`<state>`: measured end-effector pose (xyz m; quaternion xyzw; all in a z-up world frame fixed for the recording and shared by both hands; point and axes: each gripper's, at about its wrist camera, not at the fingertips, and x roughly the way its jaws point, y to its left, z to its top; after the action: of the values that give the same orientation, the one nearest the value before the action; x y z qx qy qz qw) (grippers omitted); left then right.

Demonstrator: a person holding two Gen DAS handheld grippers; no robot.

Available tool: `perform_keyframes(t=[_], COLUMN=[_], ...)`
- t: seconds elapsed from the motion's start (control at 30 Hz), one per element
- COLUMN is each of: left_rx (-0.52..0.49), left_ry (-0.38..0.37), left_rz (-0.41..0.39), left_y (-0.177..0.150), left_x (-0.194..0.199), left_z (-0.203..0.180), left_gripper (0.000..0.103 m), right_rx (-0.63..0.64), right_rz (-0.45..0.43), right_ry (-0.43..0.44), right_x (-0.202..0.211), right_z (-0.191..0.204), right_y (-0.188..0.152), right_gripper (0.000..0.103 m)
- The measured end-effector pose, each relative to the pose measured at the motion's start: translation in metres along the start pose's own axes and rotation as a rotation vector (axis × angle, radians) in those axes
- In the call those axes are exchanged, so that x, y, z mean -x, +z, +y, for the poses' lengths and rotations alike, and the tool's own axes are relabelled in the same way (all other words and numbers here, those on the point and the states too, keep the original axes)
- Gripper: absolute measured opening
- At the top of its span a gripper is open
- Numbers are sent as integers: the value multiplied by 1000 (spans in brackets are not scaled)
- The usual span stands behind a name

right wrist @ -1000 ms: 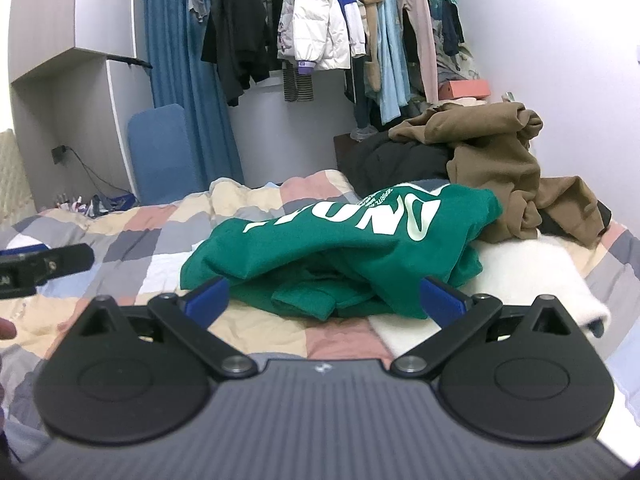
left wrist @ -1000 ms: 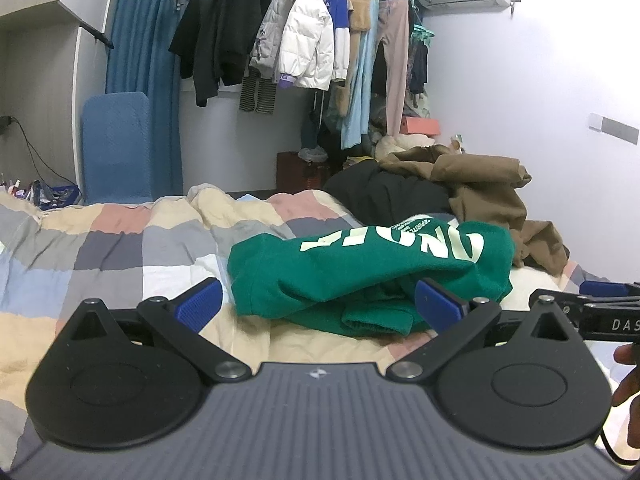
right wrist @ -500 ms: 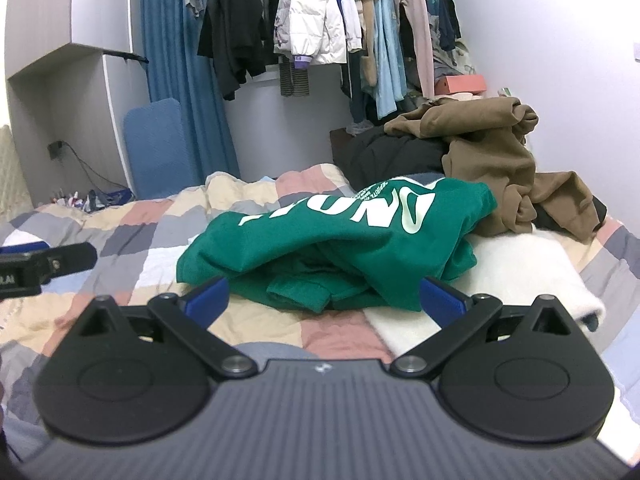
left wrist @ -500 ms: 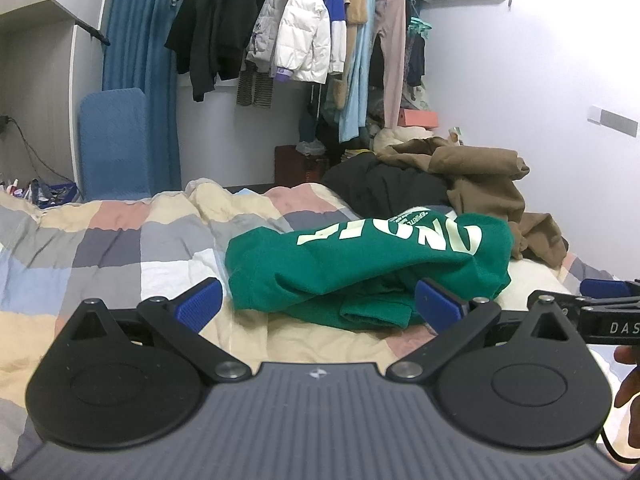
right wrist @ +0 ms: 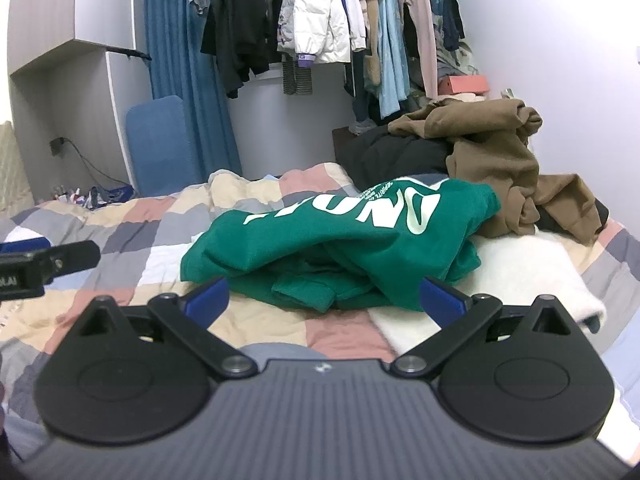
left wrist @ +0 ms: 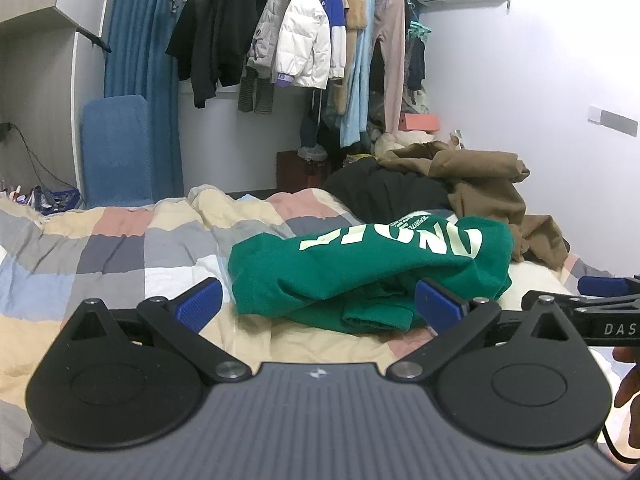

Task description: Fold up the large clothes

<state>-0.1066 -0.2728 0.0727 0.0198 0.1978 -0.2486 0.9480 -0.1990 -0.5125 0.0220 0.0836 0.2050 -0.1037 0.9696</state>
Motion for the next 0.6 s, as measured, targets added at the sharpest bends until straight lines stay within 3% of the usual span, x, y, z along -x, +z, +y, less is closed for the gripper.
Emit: perform_keyframes(t=[0.6], left_rx=[30], left_ry=[-20], left_rz=[-8], left_y=[-2], left_x=[6], left_z=[3], left_gripper=[103], right_rx=[6], right_rz=[-21], right_ry=[-13], right_x=[11], right_z=[3], right_y=[4], right_gripper=[103])
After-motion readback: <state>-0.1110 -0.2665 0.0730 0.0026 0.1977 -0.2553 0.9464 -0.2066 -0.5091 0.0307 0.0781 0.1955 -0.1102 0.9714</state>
